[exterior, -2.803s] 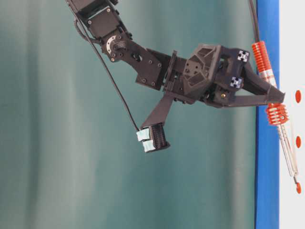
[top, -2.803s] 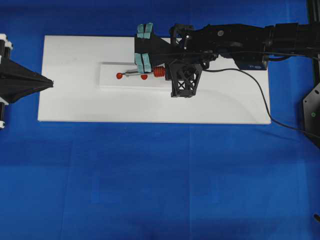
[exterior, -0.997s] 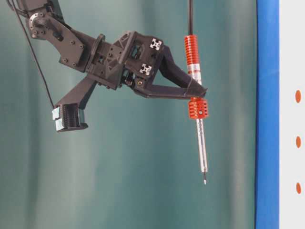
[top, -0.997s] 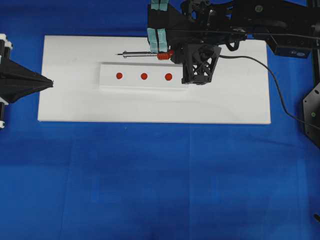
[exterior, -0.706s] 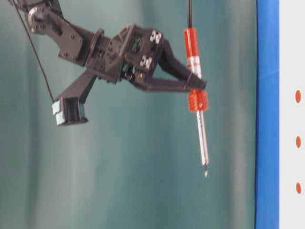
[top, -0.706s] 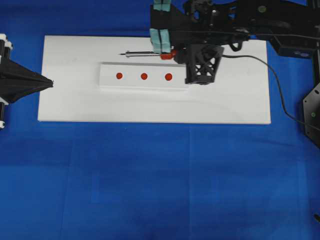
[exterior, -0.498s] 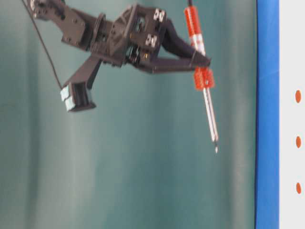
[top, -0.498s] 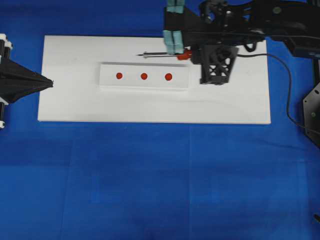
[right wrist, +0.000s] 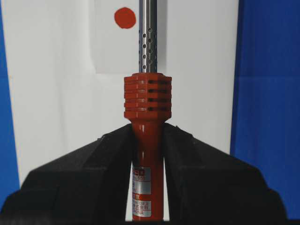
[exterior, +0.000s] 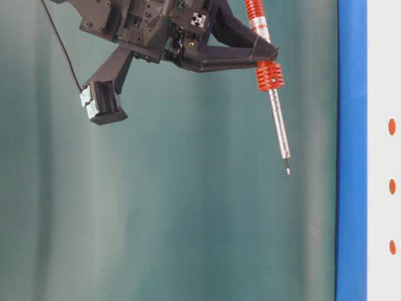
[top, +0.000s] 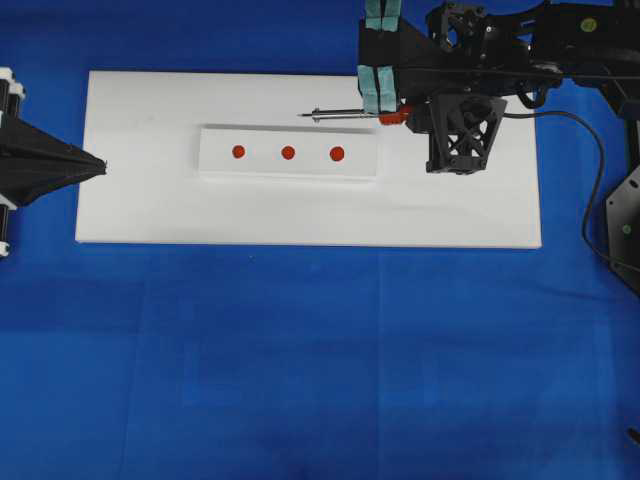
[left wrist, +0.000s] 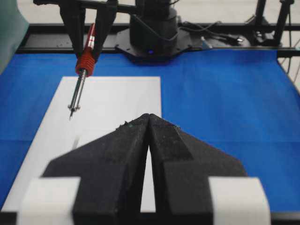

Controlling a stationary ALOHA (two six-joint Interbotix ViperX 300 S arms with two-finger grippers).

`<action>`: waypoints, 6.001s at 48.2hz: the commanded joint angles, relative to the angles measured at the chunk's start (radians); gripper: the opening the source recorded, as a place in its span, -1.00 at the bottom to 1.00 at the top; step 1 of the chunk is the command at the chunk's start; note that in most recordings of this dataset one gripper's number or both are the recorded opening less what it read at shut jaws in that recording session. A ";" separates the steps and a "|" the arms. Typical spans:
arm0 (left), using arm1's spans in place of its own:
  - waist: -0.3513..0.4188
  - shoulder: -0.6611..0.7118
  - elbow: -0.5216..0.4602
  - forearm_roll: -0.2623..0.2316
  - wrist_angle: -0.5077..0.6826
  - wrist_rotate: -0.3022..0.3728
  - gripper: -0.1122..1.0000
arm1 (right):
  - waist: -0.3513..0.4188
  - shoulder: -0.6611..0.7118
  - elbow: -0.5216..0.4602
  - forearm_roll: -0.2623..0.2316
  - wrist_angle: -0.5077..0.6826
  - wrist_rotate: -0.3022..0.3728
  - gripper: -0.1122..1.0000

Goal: Touch the tip of the soldering iron to the mark.

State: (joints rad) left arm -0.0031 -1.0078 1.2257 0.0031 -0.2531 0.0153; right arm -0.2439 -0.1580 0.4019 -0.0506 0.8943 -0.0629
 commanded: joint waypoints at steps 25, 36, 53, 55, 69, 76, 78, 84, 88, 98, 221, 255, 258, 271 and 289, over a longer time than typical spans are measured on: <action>0.000 0.005 -0.011 0.002 -0.005 0.000 -0.80 | 0.000 -0.026 -0.009 -0.002 -0.005 0.003 -0.69; 0.000 0.005 -0.011 0.002 -0.005 0.000 -0.80 | 0.000 -0.026 -0.009 -0.002 -0.005 0.003 -0.69; 0.000 0.005 -0.011 0.002 -0.005 0.000 -0.80 | 0.000 0.052 -0.009 -0.002 -0.012 0.009 -0.69; 0.000 0.003 -0.011 0.002 -0.005 0.000 -0.80 | 0.000 0.066 -0.008 -0.002 -0.018 0.011 -0.69; 0.000 0.005 -0.011 0.002 -0.005 0.002 -0.80 | 0.002 0.152 -0.003 0.003 -0.072 0.011 -0.69; 0.000 0.005 -0.011 0.002 -0.005 0.002 -0.80 | 0.006 0.178 0.005 0.005 -0.114 0.011 -0.69; 0.000 0.005 -0.011 0.002 -0.005 0.002 -0.80 | 0.008 0.186 0.008 0.005 -0.121 0.011 -0.69; 0.000 0.005 -0.011 0.002 -0.005 0.002 -0.80 | 0.012 0.207 0.014 0.009 -0.132 0.011 -0.69; 0.000 0.003 -0.011 0.002 -0.005 0.002 -0.80 | 0.014 0.218 0.015 0.011 -0.132 0.011 -0.69; 0.000 0.005 -0.011 0.002 -0.005 0.002 -0.80 | 0.014 0.224 0.015 0.011 -0.140 0.011 -0.69; 0.000 0.005 -0.011 0.002 -0.005 -0.002 -0.80 | 0.020 0.055 -0.123 -0.035 0.078 0.011 -0.69; 0.000 0.005 -0.011 0.002 -0.005 0.000 -0.80 | -0.002 -0.129 0.086 -0.037 0.086 0.028 -0.69; 0.000 0.005 -0.011 0.002 -0.005 0.000 -0.80 | -0.002 -0.133 0.092 -0.035 0.091 0.029 -0.69; 0.000 0.005 -0.011 0.003 -0.003 0.000 -0.80 | -0.002 -0.130 0.087 -0.035 0.092 0.028 -0.69; 0.000 0.005 -0.011 0.002 -0.003 0.000 -0.80 | -0.002 -0.130 0.094 -0.037 0.091 0.029 -0.69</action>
State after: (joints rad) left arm -0.0031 -1.0078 1.2257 0.0046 -0.2516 0.0138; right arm -0.2454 -0.2684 0.5047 -0.0844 0.9894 -0.0353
